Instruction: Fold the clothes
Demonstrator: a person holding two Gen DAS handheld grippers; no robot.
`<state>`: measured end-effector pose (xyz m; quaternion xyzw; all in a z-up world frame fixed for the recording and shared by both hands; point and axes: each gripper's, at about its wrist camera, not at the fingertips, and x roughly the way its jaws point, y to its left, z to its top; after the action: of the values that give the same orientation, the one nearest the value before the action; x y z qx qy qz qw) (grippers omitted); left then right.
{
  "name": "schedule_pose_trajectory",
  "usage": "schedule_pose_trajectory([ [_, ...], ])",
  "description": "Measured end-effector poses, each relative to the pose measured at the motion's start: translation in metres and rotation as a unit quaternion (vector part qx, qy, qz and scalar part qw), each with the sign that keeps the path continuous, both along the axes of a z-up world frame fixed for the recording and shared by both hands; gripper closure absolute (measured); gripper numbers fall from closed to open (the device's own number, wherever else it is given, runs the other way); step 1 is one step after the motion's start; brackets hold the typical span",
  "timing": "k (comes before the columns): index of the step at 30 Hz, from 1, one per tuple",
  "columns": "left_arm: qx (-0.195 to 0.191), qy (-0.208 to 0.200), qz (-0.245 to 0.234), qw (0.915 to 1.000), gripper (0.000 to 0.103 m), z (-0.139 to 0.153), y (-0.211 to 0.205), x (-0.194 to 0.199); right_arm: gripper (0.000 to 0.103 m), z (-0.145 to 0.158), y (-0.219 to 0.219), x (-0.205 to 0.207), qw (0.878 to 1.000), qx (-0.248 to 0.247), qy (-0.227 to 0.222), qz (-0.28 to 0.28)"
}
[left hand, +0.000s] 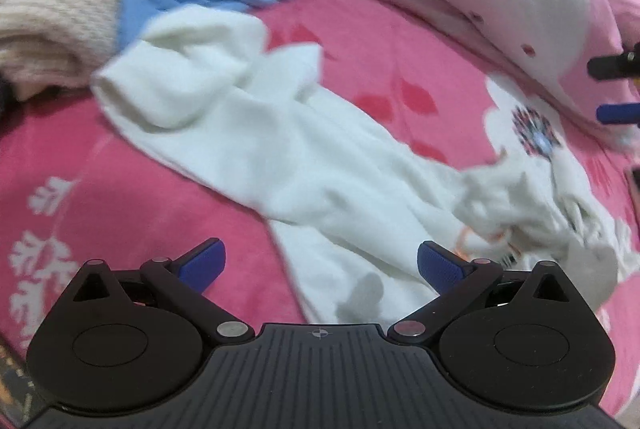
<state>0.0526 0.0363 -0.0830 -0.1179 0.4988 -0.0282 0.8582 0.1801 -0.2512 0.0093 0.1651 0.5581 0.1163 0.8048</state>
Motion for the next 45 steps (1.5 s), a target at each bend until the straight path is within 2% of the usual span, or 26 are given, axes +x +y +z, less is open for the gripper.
schedule_pose_trajectory([
  [3, 0.002, 0.007, -0.011, 0.9999, 0.000, -0.005, -0.010, 0.002, 0.024, -0.028, 0.008, 0.009, 0.996, -0.033, 0.038, 0.079],
  [5, 0.006, 0.011, -0.010, 0.9999, 0.001, -0.008, -0.013, 0.003, 0.023, -0.040, 0.026, 0.014, 0.986, -0.074, 0.021, 0.148],
  [7, 0.007, 0.014, -0.001, 0.9999, 0.002, -0.010, -0.013, 0.003, 0.020, -0.049, 0.049, 0.018, 0.969, -0.106, -0.022, 0.221],
  [9, 0.010, 0.020, 0.015, 0.9996, 0.006, -0.012, -0.011, 0.003, 0.006, -0.058, 0.070, 0.021, 0.950, -0.118, -0.055, 0.283],
  [10, 0.011, 0.023, 0.022, 0.9994, 0.006, -0.013, -0.010, 0.003, 0.004, -0.064, 0.081, 0.022, 0.940, -0.121, -0.064, 0.312],
  [13, 0.009, 0.039, 0.039, 0.9984, 0.015, -0.017, -0.006, 0.005, 0.003, -0.087, 0.117, 0.021, 0.904, -0.143, -0.064, 0.398],
  [14, 0.009, 0.046, 0.041, 0.9981, 0.022, -0.019, -0.005, 0.006, 0.002, -0.096, 0.126, 0.019, 0.894, -0.152, -0.058, 0.418],
  [15, 0.010, 0.052, 0.044, 0.9977, 0.024, -0.021, -0.004, 0.006, 0.002, -0.105, 0.134, 0.017, 0.884, -0.162, -0.050, 0.437],
  [17, 0.015, 0.055, 0.051, 0.9971, 0.026, -0.023, -0.002, 0.006, 0.002, -0.125, 0.143, 0.010, 0.869, -0.188, -0.028, 0.456],
  [20, 0.018, 0.053, 0.056, 0.9969, 0.028, -0.025, 0.001, 0.006, 0.006, -0.145, 0.146, -0.009, 0.851, -0.224, -0.030, 0.474],
  [22, 0.018, 0.052, 0.059, 0.9967, 0.029, -0.026, 0.003, 0.006, 0.016, -0.142, 0.141, -0.011, 0.860, -0.211, -0.033, 0.463],
  [23, 0.018, 0.052, 0.061, 0.9967, 0.030, -0.027, 0.005, 0.006, 0.024, -0.140, 0.138, -0.010, 0.869, -0.204, -0.030, 0.450],
  [24, 0.017, 0.052, 0.061, 0.9966, 0.032, -0.027, 0.006, 0.006, 0.038, -0.137, 0.135, -0.009, 0.875, -0.199, -0.030, 0.441],
  [25, 0.016, 0.052, 0.061, 0.9966, 0.033, -0.027, 0.007, 0.007, 0.045, -0.134, 0.133, -0.007, 0.880, -0.197, -0.031, 0.432],
  [27, 0.016, 0.048, 0.060, 0.9969, 0.037, -0.027, 0.009, 0.009, 0.078, -0.126, 0.129, -0.005, 0.886, -0.200, -0.039, 0.417],
  [30, 0.018, 0.038, 0.056, 0.9976, 0.039, -0.025, 0.009, 0.014, 0.083, -0.114, 0.123, 0.001, 0.895, -0.207, -0.053, 0.392],
  [34, 0.013, 0.027, 0.053, 0.9981, 0.039, -0.022, 0.010, 0.024, 0.084, -0.089, 0.117, 0.026, 0.902, -0.235, -0.113, 0.345],
  [38, 0.011, 0.018, 0.049, 0.9986, 0.037, -0.021, 0.010, 0.037, 0.084, -0.063, 0.111, 0.051, 0.903, -0.261, -0.171, 0.295],
  [40, 0.014, 0.011, 0.048, 0.9987, 0.037, -0.019, 0.009, 0.043, 0.084, -0.055, 0.109, 0.065, 0.899, -0.274, -0.195, 0.281],
  [45, 0.019, 0.003, 0.050, 0.9986, 0.037, -0.019, 0.009, 0.054, 0.084, -0.068, 0.109, 0.108, 0.916, -0.260, -0.176, 0.250],
])
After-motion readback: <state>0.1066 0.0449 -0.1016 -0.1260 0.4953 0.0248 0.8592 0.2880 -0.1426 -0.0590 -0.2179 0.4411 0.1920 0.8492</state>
